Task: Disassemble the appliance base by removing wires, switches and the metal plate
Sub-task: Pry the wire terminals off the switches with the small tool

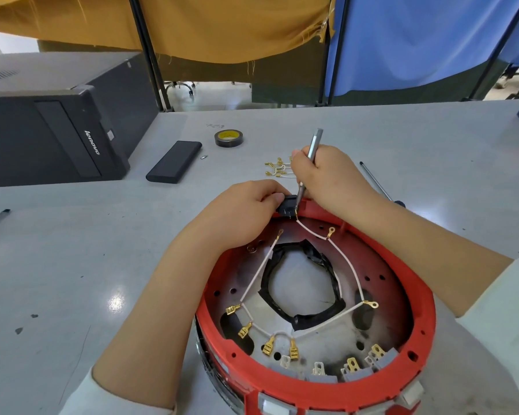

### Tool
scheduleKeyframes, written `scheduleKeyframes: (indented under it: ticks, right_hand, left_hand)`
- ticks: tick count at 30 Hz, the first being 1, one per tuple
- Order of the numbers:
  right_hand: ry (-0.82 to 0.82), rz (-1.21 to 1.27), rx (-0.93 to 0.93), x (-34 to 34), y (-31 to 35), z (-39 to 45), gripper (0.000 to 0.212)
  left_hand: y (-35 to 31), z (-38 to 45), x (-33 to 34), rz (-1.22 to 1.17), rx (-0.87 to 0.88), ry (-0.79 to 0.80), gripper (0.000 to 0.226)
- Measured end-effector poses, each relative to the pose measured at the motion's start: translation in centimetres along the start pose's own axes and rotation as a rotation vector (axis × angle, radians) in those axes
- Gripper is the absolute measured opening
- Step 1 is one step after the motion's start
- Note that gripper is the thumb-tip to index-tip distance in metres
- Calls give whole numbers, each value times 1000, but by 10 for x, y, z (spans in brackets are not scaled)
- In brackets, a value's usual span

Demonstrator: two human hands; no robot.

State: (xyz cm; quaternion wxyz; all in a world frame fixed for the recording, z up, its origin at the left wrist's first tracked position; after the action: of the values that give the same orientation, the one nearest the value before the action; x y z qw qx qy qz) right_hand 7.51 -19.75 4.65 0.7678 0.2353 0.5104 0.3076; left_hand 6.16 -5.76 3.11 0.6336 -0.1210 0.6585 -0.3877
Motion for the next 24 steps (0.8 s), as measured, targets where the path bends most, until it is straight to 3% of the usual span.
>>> scheduleKeyframes:
  ticks: [3,11,19,24]
  right_hand:
    - [32,8,31,2,0,4,41]
    - [-158,70,-102,-2,-1,-7,42]
    - [-89,-11,-125,2,0,-7,40]
    - [-1,-35,-33,3,0,1,43]
  left_hand:
    - [2,1,1,7,-4,2,25]
    - [2,2,1,-1,3,-1,25]
    - [1,1,0,0,2,7,26]
    - [1,1,0,1,5,4,25]
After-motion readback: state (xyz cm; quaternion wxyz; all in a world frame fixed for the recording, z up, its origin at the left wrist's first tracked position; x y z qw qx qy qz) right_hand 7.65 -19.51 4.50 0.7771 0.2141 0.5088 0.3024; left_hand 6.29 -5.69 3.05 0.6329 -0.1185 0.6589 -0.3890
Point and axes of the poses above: each hand's wrist, its own z-axis towards the middle knuckle, its own x-axis out of the palm, y = z × x, the point moved 3 cm from there along z, towards the middle knuckle, and after that the axes turned 4 degrees about -y, right-handed, at the moved point
